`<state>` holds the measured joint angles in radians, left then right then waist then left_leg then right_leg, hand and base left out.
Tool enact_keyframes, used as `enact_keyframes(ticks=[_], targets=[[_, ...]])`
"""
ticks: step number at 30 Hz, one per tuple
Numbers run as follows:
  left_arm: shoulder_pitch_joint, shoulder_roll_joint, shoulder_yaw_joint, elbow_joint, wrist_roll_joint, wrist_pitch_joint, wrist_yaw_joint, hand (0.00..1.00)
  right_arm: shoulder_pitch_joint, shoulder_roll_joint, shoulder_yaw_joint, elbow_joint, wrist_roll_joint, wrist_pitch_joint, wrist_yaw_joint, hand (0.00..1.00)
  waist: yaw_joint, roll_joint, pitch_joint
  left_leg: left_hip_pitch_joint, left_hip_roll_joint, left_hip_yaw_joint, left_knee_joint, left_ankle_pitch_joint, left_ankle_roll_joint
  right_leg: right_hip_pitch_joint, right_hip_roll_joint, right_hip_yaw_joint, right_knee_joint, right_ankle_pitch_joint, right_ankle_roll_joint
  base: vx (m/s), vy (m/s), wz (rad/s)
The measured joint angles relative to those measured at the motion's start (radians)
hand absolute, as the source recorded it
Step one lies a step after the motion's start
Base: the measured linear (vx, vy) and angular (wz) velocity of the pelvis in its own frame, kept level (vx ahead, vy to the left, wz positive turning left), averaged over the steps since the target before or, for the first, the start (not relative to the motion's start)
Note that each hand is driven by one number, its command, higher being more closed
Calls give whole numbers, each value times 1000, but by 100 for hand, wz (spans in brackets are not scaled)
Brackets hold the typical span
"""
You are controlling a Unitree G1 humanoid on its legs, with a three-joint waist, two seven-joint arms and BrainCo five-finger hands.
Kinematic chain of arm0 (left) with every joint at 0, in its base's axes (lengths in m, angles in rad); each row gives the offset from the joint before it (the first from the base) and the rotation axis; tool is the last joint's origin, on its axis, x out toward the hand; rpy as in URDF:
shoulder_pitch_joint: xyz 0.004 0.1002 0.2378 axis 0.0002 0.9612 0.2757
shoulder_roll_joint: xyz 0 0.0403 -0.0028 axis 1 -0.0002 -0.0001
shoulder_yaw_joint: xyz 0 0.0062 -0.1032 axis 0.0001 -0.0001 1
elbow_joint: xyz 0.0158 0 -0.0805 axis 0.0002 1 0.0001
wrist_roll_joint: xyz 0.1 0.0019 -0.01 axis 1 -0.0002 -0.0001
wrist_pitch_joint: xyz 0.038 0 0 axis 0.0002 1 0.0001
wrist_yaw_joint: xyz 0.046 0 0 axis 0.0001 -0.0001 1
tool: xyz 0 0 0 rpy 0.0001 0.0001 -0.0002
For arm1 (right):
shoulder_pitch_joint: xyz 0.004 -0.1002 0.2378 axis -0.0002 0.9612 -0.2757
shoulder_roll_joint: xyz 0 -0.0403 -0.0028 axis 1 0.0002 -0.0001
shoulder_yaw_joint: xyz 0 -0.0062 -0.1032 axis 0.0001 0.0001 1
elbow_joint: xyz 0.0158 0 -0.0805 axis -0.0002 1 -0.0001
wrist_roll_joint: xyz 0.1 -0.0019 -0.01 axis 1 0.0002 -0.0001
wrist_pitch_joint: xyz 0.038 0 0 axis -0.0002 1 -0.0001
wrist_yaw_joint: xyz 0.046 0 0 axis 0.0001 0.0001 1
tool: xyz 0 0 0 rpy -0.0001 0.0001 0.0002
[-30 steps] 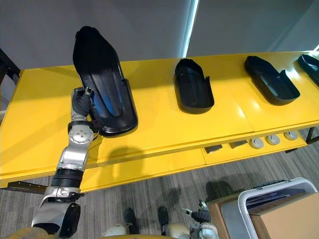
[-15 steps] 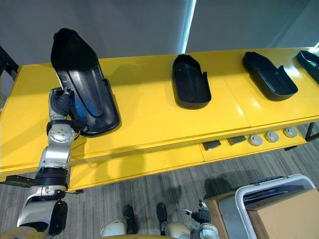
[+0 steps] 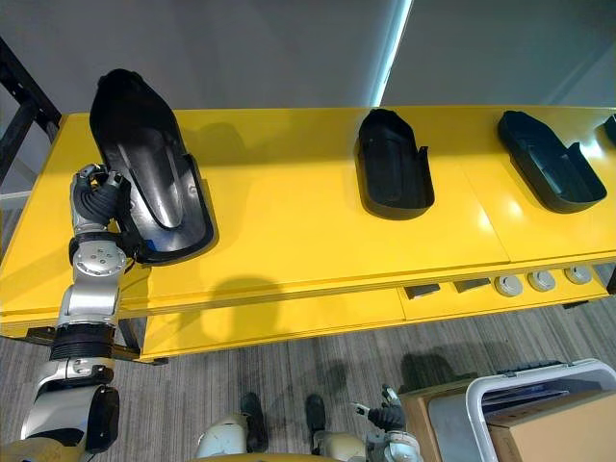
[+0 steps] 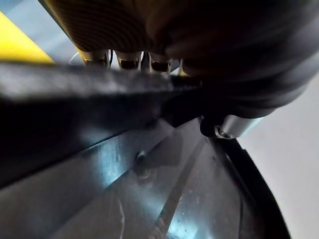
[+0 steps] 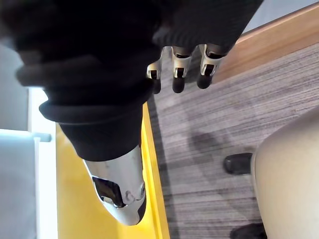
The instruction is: Walk over and take plastic housings, then place them on the shelf
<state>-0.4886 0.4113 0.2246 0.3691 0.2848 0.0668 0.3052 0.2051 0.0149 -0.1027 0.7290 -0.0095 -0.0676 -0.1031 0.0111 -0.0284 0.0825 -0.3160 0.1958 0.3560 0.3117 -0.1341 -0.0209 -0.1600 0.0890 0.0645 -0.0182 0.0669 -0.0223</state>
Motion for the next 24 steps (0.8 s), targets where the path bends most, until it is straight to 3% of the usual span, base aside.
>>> enact_keyframes(ticks=[8,15,18,24], targets=[[7,1,-26,0,-18,-32,7,0,1,-1,2,1,0,-1,0,0,-1,-1,0,8,-5,1,-18,6,-6,0,-1,3,-1,1,-1,1,-38,0],[8,0,-26,-37,-37,-33,47,0,1,-1,1,1,0,-1,-2,0,-2,-1,-1,17,-8,4,-30,17,-8,2,-1,9,-3,1,-1,10,-16,-1],[46,0,-49,-213,-37,-39,77,0,1,0,1,2,1,-2,-3,0,-2,-2,0,23,-17,-4,-41,27,-4,9,-5,1,-6,1,-1,28,-20,9],[227,-65,-89,-582,-34,-148,117,0,6,2,1,4,3,-10,-5,0,4,-4,1,70,-50,-24,-105,50,2,41,-22,-16,-11,0,-1,15,6,15]])
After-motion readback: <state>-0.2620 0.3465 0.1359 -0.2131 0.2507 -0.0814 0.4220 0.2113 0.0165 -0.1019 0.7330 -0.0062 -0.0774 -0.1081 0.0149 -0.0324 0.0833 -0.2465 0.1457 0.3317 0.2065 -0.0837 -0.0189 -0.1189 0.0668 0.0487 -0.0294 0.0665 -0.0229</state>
